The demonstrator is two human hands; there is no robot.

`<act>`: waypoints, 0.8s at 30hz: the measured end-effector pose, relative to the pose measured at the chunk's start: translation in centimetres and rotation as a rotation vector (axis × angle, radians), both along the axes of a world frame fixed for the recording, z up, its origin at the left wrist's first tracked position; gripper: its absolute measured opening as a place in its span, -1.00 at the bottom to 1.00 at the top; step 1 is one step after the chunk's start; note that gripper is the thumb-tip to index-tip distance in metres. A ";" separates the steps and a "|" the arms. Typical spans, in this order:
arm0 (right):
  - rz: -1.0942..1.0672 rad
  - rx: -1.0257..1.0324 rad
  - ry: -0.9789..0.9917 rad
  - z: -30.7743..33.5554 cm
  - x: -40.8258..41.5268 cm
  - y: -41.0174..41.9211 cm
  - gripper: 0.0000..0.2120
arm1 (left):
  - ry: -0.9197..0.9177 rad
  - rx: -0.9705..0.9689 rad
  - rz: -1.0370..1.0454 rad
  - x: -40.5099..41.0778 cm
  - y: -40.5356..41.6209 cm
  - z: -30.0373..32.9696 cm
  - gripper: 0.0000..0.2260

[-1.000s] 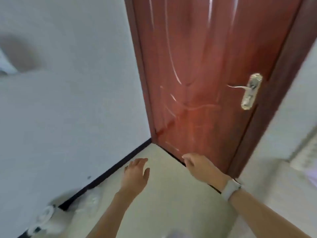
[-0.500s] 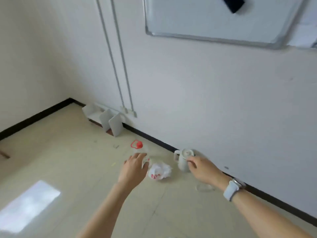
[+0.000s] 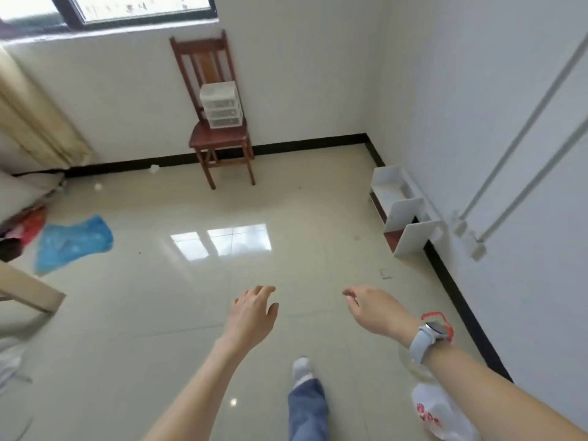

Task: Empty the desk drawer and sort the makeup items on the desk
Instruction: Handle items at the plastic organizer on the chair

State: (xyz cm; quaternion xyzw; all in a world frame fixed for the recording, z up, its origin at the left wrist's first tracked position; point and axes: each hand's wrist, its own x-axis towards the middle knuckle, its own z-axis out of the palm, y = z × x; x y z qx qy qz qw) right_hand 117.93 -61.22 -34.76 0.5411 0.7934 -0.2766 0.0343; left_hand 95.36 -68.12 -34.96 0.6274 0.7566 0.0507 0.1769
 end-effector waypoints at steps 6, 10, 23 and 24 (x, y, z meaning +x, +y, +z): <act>0.127 0.090 -0.078 0.6 -9.7 17.7 -0.64 | 0.041 0.047 0.025 -8.1 17.9 0.6 -0.64; 0.159 0.152 -0.119 2.9 -14.1 28.9 -0.65 | 0.073 0.080 -0.008 -12.1 29.1 3.0 -0.63; 0.194 0.105 -0.124 0.6 -28.6 64.5 -0.66 | 0.040 -0.021 0.040 -26.4 64.1 1.3 -0.63; 0.194 0.110 -0.121 1.0 -30.1 67.5 -0.67 | 0.024 -0.022 0.056 -27.6 67.0 1.7 -0.63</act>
